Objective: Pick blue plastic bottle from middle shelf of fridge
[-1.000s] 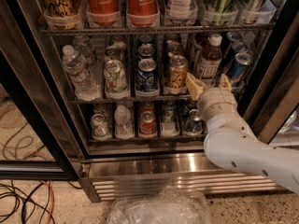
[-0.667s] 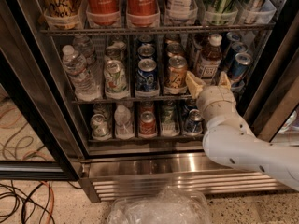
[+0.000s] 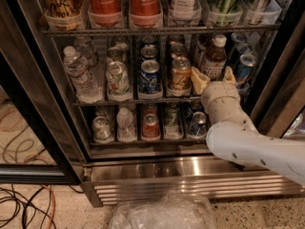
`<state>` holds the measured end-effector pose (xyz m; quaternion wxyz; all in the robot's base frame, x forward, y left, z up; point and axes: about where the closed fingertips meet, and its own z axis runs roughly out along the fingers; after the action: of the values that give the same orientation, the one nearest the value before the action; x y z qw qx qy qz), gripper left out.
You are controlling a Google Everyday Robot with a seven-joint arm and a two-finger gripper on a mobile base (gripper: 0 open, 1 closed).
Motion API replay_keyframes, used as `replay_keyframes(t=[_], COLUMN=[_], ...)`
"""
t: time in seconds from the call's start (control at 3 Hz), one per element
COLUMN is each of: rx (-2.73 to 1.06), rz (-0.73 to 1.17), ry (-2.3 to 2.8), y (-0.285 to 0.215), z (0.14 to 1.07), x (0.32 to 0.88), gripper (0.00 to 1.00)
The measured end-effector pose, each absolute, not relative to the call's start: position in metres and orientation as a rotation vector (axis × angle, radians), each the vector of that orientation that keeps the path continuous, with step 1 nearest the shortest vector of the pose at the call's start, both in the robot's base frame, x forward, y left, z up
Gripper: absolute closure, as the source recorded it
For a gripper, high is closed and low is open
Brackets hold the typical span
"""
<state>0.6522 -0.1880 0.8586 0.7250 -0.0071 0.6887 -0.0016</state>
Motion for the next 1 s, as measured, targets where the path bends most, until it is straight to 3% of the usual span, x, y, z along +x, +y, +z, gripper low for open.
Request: replay_keyframes(t=[0.33, 1.0], rx=[-0.014, -0.014], rz=[-0.001, -0.001], ry=[1.524, 1.524], y=[-0.1879, -0.1879], z=[0.8564, 0.8564], x=[0.6552, 0.6552], gripper=[0.29, 0.71])
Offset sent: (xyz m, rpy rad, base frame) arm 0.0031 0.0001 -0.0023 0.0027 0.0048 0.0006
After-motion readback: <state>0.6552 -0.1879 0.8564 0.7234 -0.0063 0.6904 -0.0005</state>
